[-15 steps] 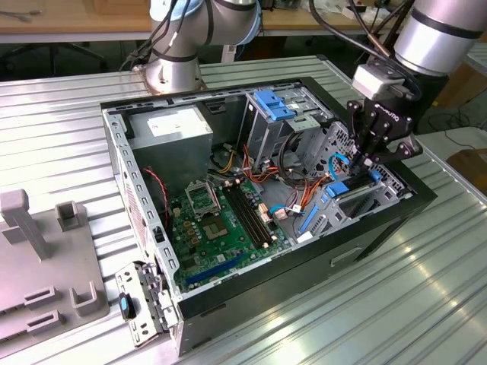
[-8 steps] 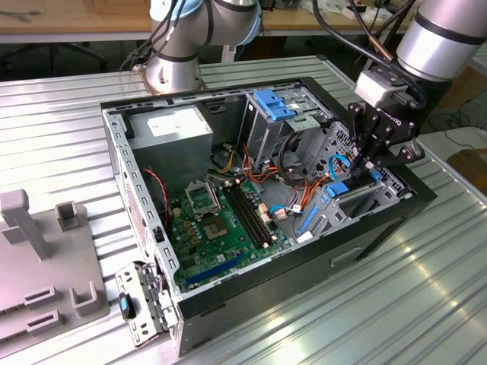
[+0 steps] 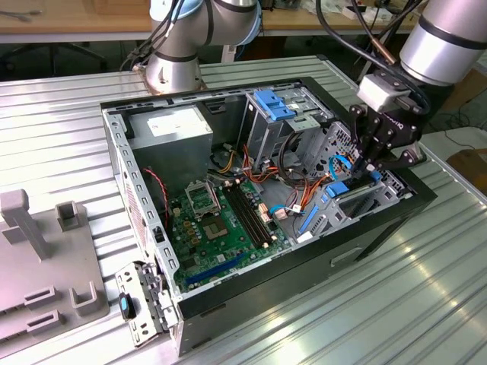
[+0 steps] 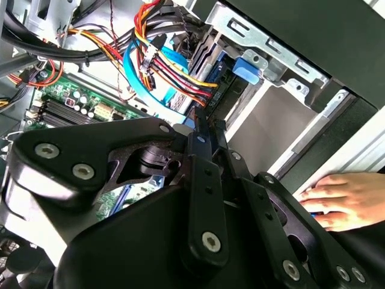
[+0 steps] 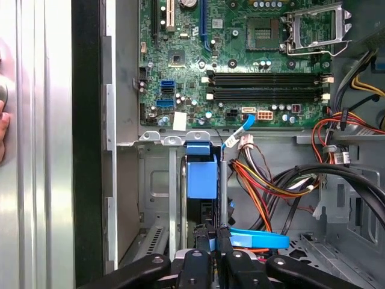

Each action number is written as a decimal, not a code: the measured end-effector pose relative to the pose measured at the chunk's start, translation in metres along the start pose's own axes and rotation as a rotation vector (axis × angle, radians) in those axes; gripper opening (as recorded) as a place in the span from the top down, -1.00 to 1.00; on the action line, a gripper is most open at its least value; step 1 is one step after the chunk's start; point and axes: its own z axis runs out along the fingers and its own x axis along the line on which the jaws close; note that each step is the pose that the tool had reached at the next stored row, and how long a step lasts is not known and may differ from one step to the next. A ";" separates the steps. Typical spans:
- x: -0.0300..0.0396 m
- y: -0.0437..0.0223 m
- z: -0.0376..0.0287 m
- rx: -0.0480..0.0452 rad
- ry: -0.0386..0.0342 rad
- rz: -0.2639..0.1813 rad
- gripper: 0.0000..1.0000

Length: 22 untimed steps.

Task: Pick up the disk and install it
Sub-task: 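Insert the second disk wire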

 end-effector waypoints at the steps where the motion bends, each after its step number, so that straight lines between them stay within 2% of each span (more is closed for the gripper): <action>1: 0.0000 0.0000 0.0002 0.0000 -0.0004 0.000 0.67; 6: 0.0000 -0.0012 0.0006 0.0000 -0.0008 0.000 0.67; 10: -0.0001 -0.0013 0.0038 0.0000 -0.0023 0.000 0.67; 15: -0.0001 -0.0012 0.0057 0.0001 -0.0078 0.000 0.67; 18: 0.0000 -0.0012 0.0058 0.0002 -0.0162 0.000 0.67; 22: 0.0000 -0.0012 0.0058 0.0002 -0.0171 0.000 0.67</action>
